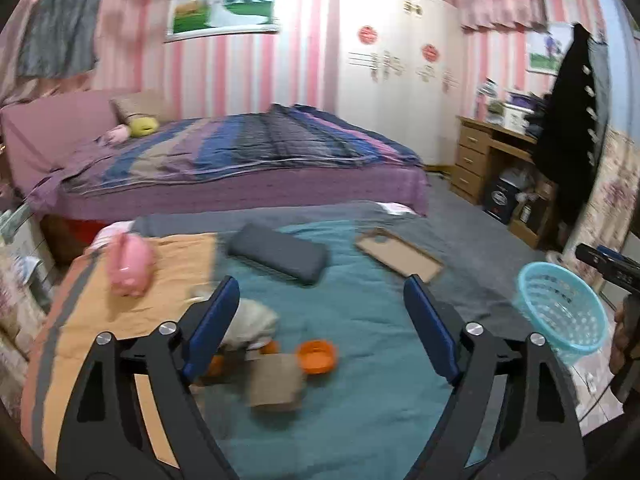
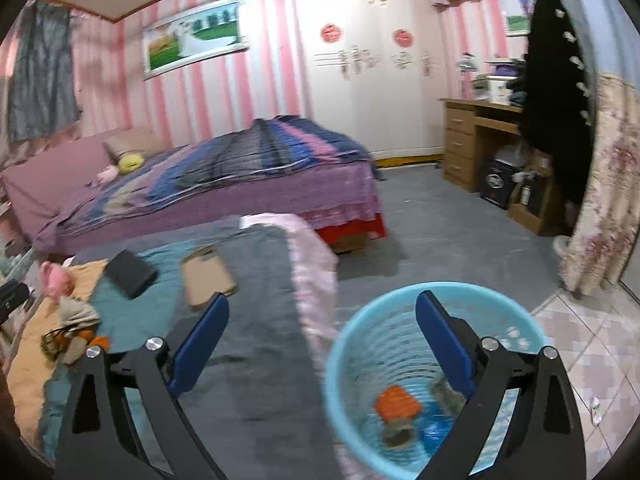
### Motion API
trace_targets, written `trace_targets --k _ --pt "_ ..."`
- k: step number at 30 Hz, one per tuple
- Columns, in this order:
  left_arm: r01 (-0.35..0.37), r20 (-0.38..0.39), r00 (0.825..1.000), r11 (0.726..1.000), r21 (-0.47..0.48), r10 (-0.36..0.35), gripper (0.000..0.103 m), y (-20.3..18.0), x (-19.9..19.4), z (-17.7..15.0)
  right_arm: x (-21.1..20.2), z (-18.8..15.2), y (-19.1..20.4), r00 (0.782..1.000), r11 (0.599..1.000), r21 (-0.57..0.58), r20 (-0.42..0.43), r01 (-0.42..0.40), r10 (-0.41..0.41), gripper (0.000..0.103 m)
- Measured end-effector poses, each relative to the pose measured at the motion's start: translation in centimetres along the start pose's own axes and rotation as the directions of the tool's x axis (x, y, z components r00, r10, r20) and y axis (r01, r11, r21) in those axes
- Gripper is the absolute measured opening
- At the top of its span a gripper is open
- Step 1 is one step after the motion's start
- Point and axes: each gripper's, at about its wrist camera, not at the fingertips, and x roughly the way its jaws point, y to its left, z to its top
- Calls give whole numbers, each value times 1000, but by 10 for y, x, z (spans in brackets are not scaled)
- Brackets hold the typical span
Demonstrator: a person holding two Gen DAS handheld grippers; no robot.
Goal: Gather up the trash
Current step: 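Move both open tools back over the bed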
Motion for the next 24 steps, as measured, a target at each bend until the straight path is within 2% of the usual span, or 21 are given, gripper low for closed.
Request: trace_targets --k 6,13,18,24 --pt "-62 14 998 997 -49 62 83 50 -7 -15 5 -3 54 999 997 -69 -6 -33 33 93" --pt "-89 3 996 986 -142 90 83 100 -8 -31 8 -5 116 995 989 -113 -10 -95 94 93" --pt "-117 4 993 981 -152 119 84 117 -13 -39 6 -13 170 985 968 -183 -25 -173 172 93" --pt "-128 -3 992 978 -163 129 87 131 -14 -45 5 -24 216 976 944 -247 -46 -219 214 93"
